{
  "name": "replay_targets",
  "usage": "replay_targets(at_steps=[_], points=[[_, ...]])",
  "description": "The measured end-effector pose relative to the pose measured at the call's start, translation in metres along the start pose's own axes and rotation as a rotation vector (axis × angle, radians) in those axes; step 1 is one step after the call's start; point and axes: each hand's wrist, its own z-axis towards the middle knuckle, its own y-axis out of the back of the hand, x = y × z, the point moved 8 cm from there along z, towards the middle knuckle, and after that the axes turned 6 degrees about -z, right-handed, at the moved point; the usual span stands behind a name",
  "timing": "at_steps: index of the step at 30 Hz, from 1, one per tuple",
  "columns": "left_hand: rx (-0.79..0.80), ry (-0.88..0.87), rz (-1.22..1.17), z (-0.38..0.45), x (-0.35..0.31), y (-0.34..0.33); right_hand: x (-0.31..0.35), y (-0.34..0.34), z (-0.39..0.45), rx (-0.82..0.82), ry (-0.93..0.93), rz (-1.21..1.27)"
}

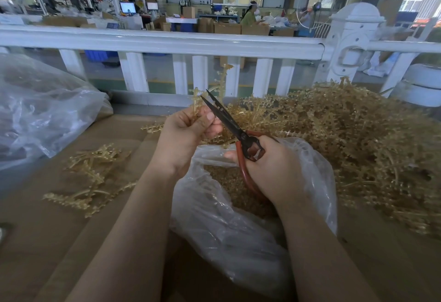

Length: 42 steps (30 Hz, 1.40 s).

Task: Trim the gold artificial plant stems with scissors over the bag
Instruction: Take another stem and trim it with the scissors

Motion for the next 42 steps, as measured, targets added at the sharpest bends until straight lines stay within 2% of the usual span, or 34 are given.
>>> replay_targets(at_steps=[13,26,35,42], points=[[-0.017,-0.007,0.042,0.0035,0.0075,0.0042,0.0006,0.0042,0.0006,-0.016,0.003,-0.061],[-0.003,-0.008,0.033,0.0032,0.0058,0.0031,-0.0033,0.0001,0.0015,-0.006,-0.001,0.036],[0.037,-0.068,0.138,0.0023,0.0040,0.0005,-0.0022,0.0031,0.0002,-0.005,-0.005,-0.046],[0.062,-0.041,0.047,0.0018,0.0039,-0.0037,-0.0030,0.0049,0.0004,-0.022,-0.024,-0.053]])
